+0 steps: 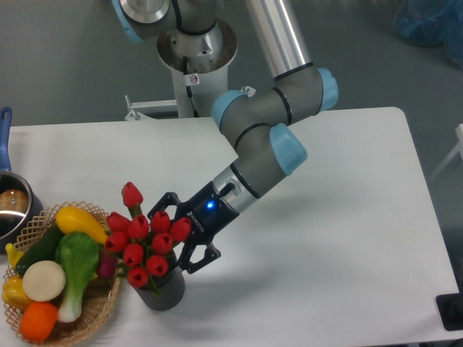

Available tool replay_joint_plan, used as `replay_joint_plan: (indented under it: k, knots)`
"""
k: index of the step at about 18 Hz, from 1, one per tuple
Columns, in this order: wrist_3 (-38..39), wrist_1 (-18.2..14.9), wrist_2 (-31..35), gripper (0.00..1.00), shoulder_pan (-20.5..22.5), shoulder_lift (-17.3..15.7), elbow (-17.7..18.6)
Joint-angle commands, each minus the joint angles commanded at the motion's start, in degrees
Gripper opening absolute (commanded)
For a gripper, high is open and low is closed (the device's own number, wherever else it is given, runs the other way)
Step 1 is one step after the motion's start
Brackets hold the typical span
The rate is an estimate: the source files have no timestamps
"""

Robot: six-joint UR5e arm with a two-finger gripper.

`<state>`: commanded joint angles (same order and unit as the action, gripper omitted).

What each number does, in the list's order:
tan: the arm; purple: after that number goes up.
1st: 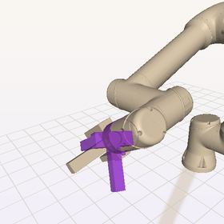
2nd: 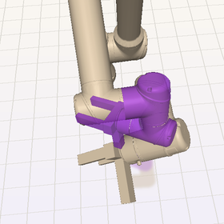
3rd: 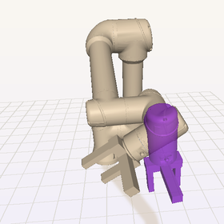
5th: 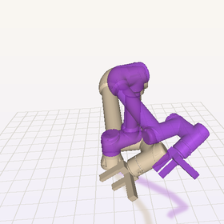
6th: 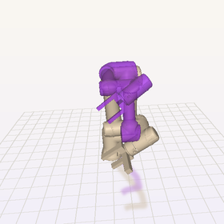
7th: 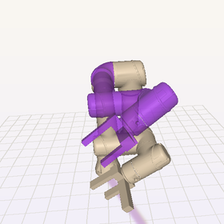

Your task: Insert the flowers into the vase

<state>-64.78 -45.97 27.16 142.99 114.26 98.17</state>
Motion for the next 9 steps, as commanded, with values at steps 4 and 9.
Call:
replay_joint_plan:
  k: [4,9]
  knots:
    - [-0.26,0.0,0.09,0.97,1.76,-1.58,2.28]
    - [-0.26,-0.09,0.35,0.99,5.44,-3.69,3.87]
